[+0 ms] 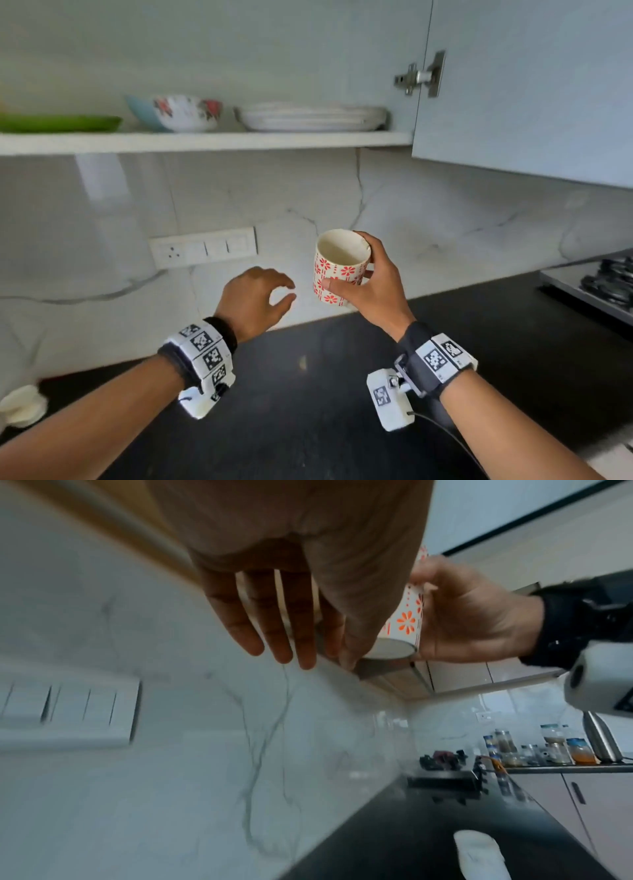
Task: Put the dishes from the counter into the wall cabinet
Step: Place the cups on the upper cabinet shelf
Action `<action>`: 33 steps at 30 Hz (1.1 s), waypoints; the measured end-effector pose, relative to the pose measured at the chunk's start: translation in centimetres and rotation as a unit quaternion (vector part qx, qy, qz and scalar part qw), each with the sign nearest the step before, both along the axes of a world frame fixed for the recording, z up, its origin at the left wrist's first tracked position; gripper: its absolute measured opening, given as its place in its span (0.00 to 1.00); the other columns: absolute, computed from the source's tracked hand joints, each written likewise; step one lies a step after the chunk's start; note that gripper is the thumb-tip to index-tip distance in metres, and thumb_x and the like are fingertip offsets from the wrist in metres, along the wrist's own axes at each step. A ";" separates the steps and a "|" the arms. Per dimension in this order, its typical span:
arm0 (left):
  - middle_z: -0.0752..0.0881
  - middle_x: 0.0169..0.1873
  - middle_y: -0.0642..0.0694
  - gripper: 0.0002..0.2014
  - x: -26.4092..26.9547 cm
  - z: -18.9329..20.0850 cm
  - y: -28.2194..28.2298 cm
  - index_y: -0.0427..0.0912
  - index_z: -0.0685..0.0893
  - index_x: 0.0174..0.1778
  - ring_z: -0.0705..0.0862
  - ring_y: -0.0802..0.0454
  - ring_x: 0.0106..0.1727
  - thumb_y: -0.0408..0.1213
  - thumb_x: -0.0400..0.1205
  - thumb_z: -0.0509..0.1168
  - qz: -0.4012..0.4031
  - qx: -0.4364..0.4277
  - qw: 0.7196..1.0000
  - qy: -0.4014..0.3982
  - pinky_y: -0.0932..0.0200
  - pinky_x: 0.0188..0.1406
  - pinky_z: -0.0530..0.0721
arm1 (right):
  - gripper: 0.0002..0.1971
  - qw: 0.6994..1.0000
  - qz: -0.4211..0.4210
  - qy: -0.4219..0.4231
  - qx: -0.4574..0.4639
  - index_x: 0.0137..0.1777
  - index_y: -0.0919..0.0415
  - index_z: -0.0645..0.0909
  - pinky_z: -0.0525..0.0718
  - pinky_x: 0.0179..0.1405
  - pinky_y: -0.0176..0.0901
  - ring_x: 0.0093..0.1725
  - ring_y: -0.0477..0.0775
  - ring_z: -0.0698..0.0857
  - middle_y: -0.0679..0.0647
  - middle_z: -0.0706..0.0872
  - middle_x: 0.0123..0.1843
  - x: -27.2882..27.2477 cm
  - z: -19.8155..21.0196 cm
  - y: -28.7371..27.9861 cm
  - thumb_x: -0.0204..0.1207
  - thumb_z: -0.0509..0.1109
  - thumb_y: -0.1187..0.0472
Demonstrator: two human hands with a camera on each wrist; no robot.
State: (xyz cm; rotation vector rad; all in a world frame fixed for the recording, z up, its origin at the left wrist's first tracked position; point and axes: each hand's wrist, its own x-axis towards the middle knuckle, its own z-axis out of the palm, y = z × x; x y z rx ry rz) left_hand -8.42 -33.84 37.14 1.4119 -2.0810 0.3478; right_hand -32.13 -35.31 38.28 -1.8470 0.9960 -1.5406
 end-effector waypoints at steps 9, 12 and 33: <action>0.90 0.48 0.54 0.15 5.0 19.7 5.0 0.54 0.88 0.50 0.85 0.46 0.52 0.56 0.77 0.62 0.095 -0.180 0.977 -0.063 0.50 0.44 0.85 | 0.39 0.983 0.089 -0.112 -0.114 0.69 0.48 0.76 0.84 0.49 0.31 0.59 0.39 0.85 0.41 0.86 0.61 1.8 12.3 1.3 0.58 0.89 0.59; 0.90 0.45 0.55 0.14 6.6 24.4 6.2 0.54 0.88 0.48 0.84 0.46 0.50 0.55 0.76 0.62 0.124 -0.224 0.964 -0.078 0.53 0.42 0.82 | 0.39 0.973 0.099 -0.142 -0.152 0.68 0.47 0.77 0.87 0.49 0.36 0.59 0.41 0.86 0.39 0.87 0.60 2.6 16.4 1.4 0.56 0.87 0.53; 0.84 0.66 0.51 0.24 13.0 49.4 -0.4 0.51 0.80 0.68 0.78 0.45 0.70 0.54 0.78 0.65 0.217 -0.362 0.903 -0.077 0.41 0.68 0.72 | 0.34 0.917 0.079 -0.303 -0.248 0.68 0.47 0.77 0.86 0.43 0.41 0.55 0.47 0.88 0.45 0.87 0.58 7.7 45.2 -5.4 0.62 0.84 0.46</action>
